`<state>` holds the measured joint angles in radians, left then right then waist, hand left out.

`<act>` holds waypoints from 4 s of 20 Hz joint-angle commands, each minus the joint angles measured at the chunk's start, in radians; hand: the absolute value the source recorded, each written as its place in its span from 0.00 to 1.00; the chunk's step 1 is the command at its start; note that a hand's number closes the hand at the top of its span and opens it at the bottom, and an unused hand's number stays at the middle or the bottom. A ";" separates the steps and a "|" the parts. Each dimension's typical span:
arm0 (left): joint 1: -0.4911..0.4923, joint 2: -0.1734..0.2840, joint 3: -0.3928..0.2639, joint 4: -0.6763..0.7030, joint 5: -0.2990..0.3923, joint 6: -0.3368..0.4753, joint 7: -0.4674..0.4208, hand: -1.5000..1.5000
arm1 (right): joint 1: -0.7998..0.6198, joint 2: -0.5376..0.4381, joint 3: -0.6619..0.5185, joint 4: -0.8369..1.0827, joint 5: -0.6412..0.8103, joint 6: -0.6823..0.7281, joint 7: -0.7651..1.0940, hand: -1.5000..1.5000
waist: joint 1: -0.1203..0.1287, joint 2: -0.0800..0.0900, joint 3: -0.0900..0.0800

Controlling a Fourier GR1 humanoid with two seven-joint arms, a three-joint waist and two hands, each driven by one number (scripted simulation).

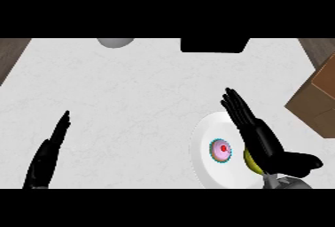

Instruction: Pick the pear from the plate and place it in the cardboard box

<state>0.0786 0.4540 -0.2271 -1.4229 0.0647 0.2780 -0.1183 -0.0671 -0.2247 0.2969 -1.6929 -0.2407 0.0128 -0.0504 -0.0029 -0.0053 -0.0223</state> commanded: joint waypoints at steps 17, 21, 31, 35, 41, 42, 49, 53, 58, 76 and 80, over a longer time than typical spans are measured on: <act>-0.338 0.035 -0.018 -0.110 0.055 -0.239 0.037 0.50 | 0.038 -0.483 -0.533 0.673 -0.042 0.600 -0.564 0.00 | 0.008 0.014 0.027; -0.290 0.022 -0.019 -0.091 0.041 -0.249 -0.011 0.50 | -0.022 -0.575 -0.488 0.706 0.059 0.652 -0.620 0.00 | 0.014 0.010 0.024; -0.323 0.012 -0.003 -0.103 0.033 -0.269 0.034 0.50 | -0.132 -0.691 -0.269 0.549 0.265 0.686 -0.533 0.00 | 0.016 0.006 0.022; -0.318 -0.017 -0.003 -0.106 0.002 -0.258 0.053 0.50 | -0.074 -0.694 -0.236 0.381 0.310 0.636 -0.412 0.00 | -0.002 0.003 0.022; -0.322 -0.025 0.061 -0.027 -0.004 -0.320 -0.024 0.50 | -0.089 -0.671 -0.240 0.306 0.302 0.724 -0.250 0.00 | -0.002 0.005 0.022; -0.277 -0.019 0.040 -0.151 -0.016 -0.296 0.052 0.50 | -0.105 -0.632 -0.229 0.237 0.272 0.715 -0.129 0.00 | 0.003 0.003 0.022; -0.319 -0.057 0.096 -0.112 -0.027 -0.367 0.075 0.50 | 0.013 -0.602 -0.292 0.137 0.308 0.784 -0.102 0.00 | -0.003 0.004 0.022; -0.299 -0.068 0.122 -0.144 -0.052 -0.367 0.078 0.50 | -0.027 -0.535 -0.270 0.199 0.462 0.708 -0.134 0.00 | 0.003 0.004 0.022; -0.251 -0.115 0.122 -0.112 -0.107 -0.375 0.021 0.50 | 0.006 -0.453 -0.304 0.032 0.418 0.750 0.057 0.00 | -0.001 0.004 0.022; -0.307 -0.179 0.219 -0.099 -0.176 -0.455 0.056 0.50 | -0.037 -0.321 -0.280 0.276 0.738 0.709 -0.195 0.00 | 0.002 0.006 0.022; -0.345 -0.210 0.213 -0.091 -0.187 -0.460 0.062 0.50 | 0.017 -0.245 -0.224 0.239 0.809 0.651 -0.170 0.00 | 0.000 0.005 0.022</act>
<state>-0.2251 0.2660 -0.0222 -1.5368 -0.1114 -0.1753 -0.0644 -0.0865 -0.5106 0.0469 -1.4567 0.5103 0.7041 -0.1977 -0.0008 -0.0001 -0.0001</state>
